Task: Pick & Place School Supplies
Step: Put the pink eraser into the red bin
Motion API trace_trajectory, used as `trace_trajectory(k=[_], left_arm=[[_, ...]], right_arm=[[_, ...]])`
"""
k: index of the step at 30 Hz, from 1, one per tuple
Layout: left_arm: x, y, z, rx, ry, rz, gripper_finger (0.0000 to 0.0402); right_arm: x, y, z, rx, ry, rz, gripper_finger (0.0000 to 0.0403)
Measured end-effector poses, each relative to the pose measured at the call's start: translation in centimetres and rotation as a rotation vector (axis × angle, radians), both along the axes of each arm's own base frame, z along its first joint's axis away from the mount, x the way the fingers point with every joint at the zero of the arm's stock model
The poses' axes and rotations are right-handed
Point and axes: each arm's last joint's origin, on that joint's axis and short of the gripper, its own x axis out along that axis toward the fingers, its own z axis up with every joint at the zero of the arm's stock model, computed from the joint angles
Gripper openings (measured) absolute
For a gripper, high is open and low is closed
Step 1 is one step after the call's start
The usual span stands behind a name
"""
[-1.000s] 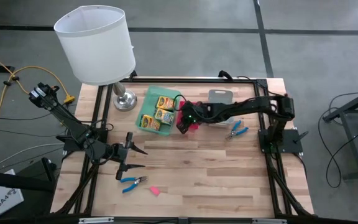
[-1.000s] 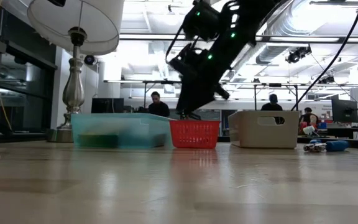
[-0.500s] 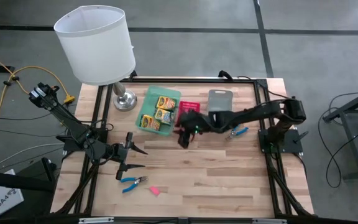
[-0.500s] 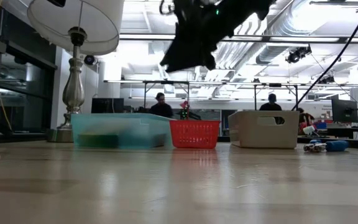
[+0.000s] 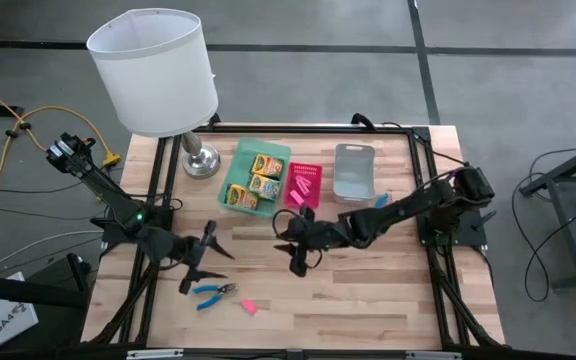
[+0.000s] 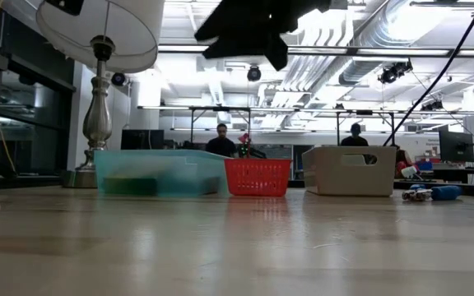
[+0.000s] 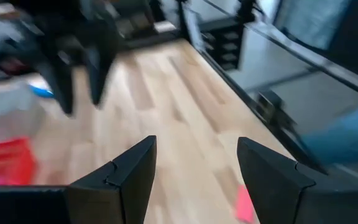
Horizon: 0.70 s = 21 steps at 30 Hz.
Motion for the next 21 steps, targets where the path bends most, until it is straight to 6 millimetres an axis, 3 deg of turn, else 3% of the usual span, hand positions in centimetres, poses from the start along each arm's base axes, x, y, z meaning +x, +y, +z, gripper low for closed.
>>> trace_trajectory(k=[12, 21], left_arm=[[1.4, -1.8, -3.8, 0.04, 0.248, -0.134, 0.0218], [2.9, -3.4, -6.7, 0.115, 0.316, -0.156, 0.0218]], right_arm=[[-0.8, 2.1, -0.9, 0.118, 0.068, -0.04, 0.0126], [-1.6, 4.1, -1.0, 0.133, 0.072, -0.054, 0.0126]])
